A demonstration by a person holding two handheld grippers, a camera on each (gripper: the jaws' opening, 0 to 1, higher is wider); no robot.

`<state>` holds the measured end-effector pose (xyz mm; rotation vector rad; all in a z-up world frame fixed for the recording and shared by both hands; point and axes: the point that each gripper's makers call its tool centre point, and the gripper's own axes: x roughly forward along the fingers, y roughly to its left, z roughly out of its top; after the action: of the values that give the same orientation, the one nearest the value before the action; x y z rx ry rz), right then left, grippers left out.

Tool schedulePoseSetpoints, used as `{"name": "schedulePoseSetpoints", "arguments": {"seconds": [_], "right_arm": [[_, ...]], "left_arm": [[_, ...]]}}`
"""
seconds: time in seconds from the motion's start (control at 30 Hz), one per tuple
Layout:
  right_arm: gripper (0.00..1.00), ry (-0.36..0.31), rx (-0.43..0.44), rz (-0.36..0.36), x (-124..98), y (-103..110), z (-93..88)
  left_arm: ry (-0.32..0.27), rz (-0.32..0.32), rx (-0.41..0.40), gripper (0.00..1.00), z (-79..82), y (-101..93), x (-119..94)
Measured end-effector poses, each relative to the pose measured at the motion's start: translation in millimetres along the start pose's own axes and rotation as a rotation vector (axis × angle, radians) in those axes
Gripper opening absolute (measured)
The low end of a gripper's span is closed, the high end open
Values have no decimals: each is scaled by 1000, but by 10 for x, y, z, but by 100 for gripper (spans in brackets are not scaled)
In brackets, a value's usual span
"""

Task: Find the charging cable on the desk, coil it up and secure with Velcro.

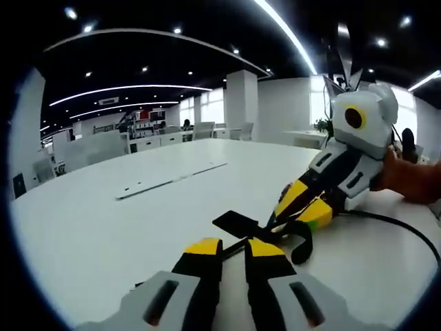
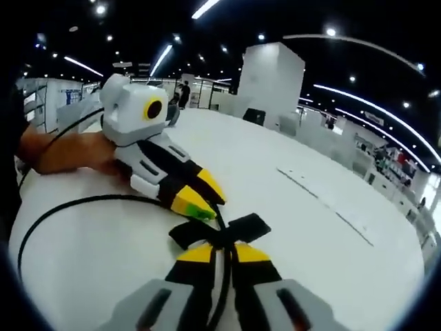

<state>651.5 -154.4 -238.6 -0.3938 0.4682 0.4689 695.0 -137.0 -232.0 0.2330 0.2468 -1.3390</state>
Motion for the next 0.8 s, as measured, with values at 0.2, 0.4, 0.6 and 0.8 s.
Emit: {"name": "schedulePoseSetpoints", "arguments": {"seconds": [0.2,0.4,0.6,0.8], "right_arm": [[12,-19,-50,-4,28,23,92],[12,-43,-64,-2,34,28,173],[11,-86,-53,-14,16,-15,301],[4,-120,-63,-34,-9,-55,442]], "left_arm": [[-2,0,-1,14,2,2,-3],[-3,-1,-3,14,0,2,-3],[-2,0,-2,14,-6,-1,0],[-2,0,-1,14,-10,-4,4]]}}
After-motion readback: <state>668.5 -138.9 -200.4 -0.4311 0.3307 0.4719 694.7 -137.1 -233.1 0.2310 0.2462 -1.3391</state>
